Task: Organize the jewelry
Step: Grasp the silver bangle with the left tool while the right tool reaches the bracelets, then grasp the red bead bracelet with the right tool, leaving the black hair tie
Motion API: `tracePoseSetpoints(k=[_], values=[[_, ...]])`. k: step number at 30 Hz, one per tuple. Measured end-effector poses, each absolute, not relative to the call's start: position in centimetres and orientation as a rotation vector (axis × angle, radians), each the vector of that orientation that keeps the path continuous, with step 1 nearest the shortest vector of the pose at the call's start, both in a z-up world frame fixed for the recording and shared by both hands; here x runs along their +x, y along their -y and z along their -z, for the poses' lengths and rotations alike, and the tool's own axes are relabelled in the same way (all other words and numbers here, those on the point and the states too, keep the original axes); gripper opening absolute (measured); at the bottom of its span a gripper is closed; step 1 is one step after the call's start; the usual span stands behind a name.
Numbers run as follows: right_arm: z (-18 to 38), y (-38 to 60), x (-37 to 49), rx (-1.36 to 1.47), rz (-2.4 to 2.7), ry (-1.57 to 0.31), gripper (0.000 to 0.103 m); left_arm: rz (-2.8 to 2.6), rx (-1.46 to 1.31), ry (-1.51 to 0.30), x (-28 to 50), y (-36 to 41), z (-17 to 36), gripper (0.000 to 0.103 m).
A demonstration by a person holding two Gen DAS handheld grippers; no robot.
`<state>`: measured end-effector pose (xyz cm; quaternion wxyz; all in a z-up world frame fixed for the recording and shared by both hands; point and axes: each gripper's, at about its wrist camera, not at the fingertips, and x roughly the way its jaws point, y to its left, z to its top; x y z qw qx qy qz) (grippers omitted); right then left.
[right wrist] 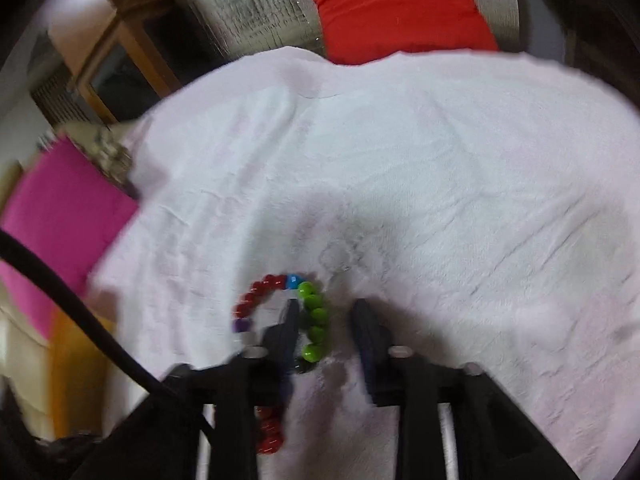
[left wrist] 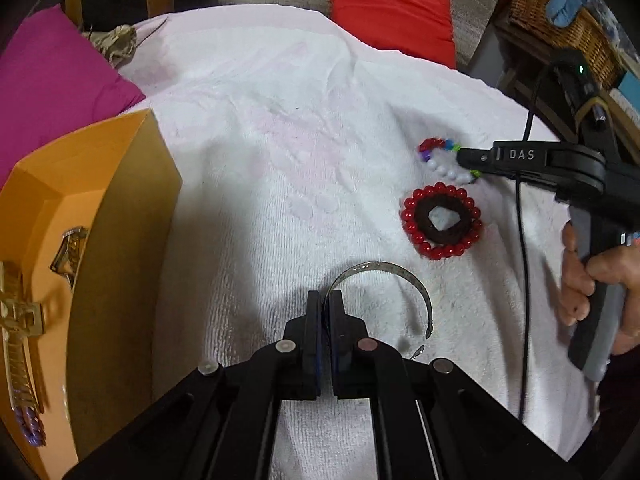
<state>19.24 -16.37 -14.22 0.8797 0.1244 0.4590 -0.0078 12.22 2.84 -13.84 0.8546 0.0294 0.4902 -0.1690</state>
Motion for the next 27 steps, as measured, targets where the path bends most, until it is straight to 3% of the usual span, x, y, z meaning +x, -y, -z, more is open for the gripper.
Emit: tracePoseSetpoints(k=[2,12,20,21,25,27], values=[[13.8,16.5,18.9,0.231,0.042,-0.955,0.010,0.354,0.073,-1.031,12.2,-2.6,14.0,0.003],[11.7,23.7,13.1,0.432,0.091,-0.943,0.010,0.335,0.068,-0.989,11.6,-2.1,13.5,0.004],[12.1,24.7,10.0,0.408,0.131,-1.027,0.013,0.233,0.093,-0.992,11.6,-2.3,13.5,0.004],[11.9,24.6,9.9,0.400,0.127,-1.020,0.015,0.227,0.095,-0.988,11.6,-2.4,13.4,0.004],[9.8,22.8,9.6,0.301,0.126,-0.910,0.041,0.188,0.131,-0.921,11.2,-2.2,12.3,0.005],[8.8,21.1,9.5,0.274,0.041,-0.835,0.041,0.184,0.132,-0.892,11.1,-2.2,11.7,0.005]])
